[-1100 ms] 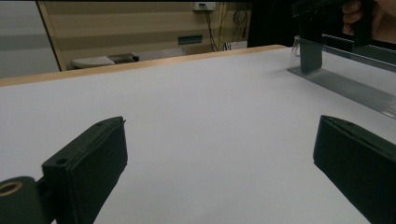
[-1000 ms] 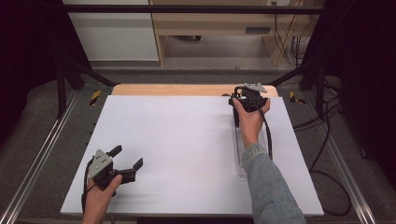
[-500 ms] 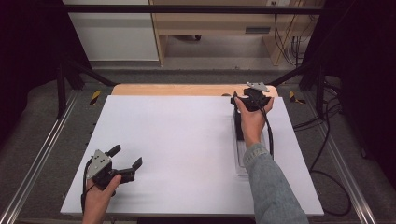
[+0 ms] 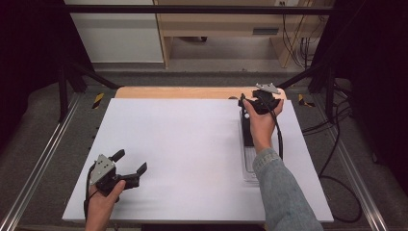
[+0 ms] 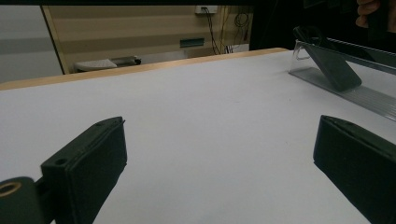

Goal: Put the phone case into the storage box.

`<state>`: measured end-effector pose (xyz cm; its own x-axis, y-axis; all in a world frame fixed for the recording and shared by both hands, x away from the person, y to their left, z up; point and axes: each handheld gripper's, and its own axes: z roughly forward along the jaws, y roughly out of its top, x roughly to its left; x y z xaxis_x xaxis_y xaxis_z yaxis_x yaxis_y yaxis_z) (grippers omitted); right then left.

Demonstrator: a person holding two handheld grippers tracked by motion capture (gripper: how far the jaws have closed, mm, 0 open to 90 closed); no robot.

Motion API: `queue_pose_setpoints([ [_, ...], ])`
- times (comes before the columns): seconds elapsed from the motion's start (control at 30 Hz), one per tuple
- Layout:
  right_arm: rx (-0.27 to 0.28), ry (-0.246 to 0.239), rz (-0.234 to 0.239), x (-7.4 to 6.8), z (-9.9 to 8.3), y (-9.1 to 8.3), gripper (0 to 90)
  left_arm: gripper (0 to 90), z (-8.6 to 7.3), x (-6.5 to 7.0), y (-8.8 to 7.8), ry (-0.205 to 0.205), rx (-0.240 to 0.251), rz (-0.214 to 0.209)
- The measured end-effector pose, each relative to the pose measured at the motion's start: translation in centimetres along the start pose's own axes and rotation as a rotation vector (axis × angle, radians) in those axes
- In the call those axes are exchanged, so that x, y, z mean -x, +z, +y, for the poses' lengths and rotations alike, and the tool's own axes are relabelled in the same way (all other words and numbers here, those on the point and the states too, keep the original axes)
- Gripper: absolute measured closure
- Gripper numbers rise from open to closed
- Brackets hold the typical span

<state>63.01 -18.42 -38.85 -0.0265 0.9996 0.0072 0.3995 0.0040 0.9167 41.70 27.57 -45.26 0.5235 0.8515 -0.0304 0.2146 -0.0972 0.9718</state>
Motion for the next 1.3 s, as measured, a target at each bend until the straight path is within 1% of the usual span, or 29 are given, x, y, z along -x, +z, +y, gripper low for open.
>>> queue_pose_setpoints([
  [0.17,0.002,-0.002,0.007,0.0,0.1,-0.2,6.5,2.5,0.0,0.0,0.0,-0.002,-0.002,0.0],
  [0.47,0.001,-0.016,0.018,-0.4,0.1,-0.5,6.1,2.3,0.0,0.0,0.1,-0.004,-0.002,-0.002],
  [0.53,0.002,-0.031,0.009,-0.4,0.1,-0.6,6.4,2.3,0.0,0.0,0.1,-0.005,-0.002,-0.002],
  [0.6,0.0,-0.034,0.012,-0.5,0.1,-0.8,6.4,2.3,-0.1,0.0,0.1,-0.005,-0.005,-0.004],
  [0.97,0.017,-0.025,0.068,-0.3,1.0,-3.0,6.3,2.2,-0.1,-0.1,0.0,-0.012,0.003,-0.002],
  [1.03,0.016,-0.024,0.08,-0.4,1.1,-3.3,6.2,2.2,-0.1,-0.2,0.0,-0.019,0.005,0.004],
  [1.17,0.021,-0.024,0.11,-0.4,1.2,-3.9,6.4,2.1,-0.1,-0.3,-0.2,-0.014,0.01,0.014],
  [1.3,0.017,-0.031,0.134,-0.4,0.8,-4.2,7.0,2.1,-0.1,-0.4,-0.4,-0.015,0.01,0.029],
])
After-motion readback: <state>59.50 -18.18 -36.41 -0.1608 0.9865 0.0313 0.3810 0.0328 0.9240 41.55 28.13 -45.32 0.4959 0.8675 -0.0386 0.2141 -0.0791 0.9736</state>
